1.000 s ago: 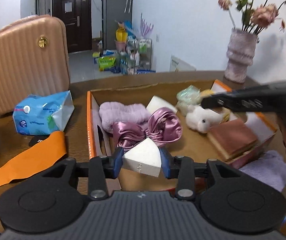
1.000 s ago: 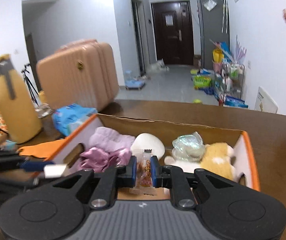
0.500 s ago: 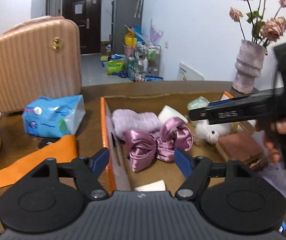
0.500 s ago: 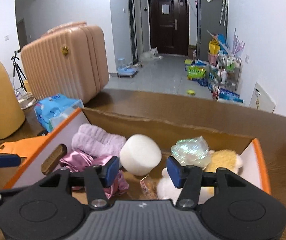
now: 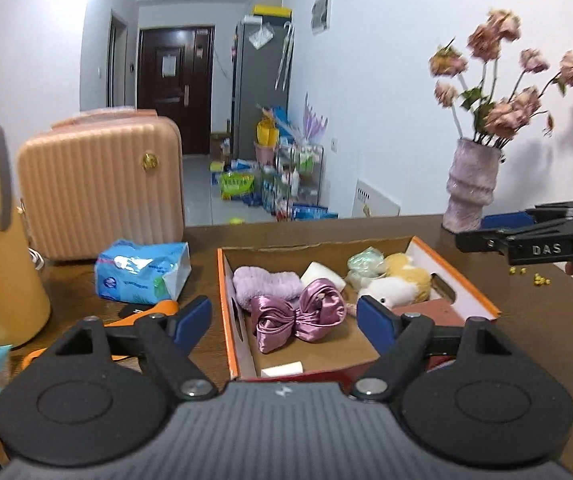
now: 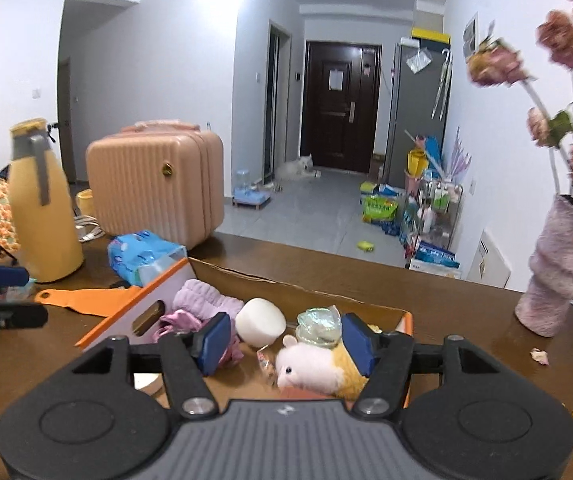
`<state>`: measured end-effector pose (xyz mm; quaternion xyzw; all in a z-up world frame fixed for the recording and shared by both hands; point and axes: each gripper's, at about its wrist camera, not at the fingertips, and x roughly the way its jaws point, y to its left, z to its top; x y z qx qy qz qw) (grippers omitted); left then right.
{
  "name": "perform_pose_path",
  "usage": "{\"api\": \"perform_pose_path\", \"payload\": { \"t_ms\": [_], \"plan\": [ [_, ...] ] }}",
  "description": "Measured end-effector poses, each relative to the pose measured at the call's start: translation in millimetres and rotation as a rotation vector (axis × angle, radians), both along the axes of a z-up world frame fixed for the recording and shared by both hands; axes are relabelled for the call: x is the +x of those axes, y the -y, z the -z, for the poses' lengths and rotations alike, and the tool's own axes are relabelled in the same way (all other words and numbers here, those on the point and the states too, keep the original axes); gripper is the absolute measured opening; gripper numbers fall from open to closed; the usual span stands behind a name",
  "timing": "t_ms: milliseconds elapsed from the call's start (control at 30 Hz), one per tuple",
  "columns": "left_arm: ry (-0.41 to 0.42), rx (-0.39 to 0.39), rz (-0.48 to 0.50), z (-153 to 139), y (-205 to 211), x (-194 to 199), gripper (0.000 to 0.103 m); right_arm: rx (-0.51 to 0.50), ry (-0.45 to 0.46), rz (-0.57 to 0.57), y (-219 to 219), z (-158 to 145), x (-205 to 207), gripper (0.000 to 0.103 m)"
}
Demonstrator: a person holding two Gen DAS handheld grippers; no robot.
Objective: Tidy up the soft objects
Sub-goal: 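Withdraw both tools from the box toward the blue handkerchief packet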
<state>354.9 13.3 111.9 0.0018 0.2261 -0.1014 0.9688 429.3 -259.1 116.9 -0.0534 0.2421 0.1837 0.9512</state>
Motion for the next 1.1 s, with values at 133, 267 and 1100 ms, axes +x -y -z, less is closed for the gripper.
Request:
{"api": "perform_pose_path", "payload": {
  "t_ms": [133,267,1100],
  "plan": [
    [0.035,-0.013,0.005,-4,2,-43,0.083,0.022,0.033,-0.013,15,-5,-48,0.066],
    [0.059,-0.019,0.021,1,8,-84,0.087,0.019,0.075,-0.035,23,-1,-104,0.068],
    [-0.181,-0.042,-0.013,110,21,-136,0.094,0.092,-0.044,0.047,31,121,-217,0.082]
  ]
}}
